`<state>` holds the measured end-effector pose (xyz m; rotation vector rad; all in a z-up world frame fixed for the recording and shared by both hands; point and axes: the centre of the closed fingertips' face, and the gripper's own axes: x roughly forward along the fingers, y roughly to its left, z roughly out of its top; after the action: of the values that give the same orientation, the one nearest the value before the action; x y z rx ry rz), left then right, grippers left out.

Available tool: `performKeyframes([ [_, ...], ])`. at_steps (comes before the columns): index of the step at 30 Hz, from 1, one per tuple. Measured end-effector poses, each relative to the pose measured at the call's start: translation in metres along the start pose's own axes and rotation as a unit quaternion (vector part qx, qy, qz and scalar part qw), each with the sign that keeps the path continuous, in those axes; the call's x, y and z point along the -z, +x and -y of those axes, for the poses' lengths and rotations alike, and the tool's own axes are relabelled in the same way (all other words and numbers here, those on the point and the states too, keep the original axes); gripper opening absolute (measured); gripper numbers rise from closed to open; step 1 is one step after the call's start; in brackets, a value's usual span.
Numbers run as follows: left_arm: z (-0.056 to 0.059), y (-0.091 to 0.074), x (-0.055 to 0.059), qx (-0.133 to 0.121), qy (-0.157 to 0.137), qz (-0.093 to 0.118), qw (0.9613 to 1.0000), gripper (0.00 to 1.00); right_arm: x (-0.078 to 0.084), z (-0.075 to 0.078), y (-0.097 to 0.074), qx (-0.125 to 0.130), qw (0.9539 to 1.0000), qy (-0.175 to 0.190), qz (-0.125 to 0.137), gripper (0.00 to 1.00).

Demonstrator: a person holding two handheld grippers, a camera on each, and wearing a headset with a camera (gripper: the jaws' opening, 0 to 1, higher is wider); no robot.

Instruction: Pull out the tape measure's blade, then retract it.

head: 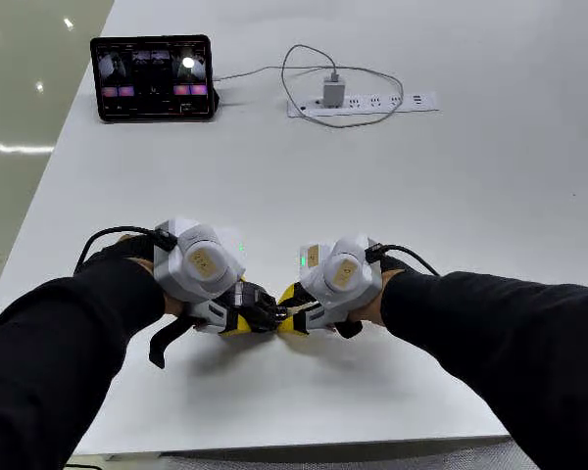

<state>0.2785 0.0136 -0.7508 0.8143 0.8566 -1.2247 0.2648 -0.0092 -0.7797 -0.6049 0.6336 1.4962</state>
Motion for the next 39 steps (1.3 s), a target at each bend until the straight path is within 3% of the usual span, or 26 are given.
performKeyframes([
  [15, 0.001, -0.001, 0.0, 0.002, 0.003, 0.001, 1.0, 0.31, 0.001, 0.001, 0.0, 0.004, 0.9997, -0.017, -0.017, 0.1],
  [39, 0.0, -0.002, 0.0, 0.001, -0.001, 0.001, 1.0, 0.31, 0.012, 0.004, -0.01, 0.002, 0.9995, -0.006, -0.03, 0.1],
])
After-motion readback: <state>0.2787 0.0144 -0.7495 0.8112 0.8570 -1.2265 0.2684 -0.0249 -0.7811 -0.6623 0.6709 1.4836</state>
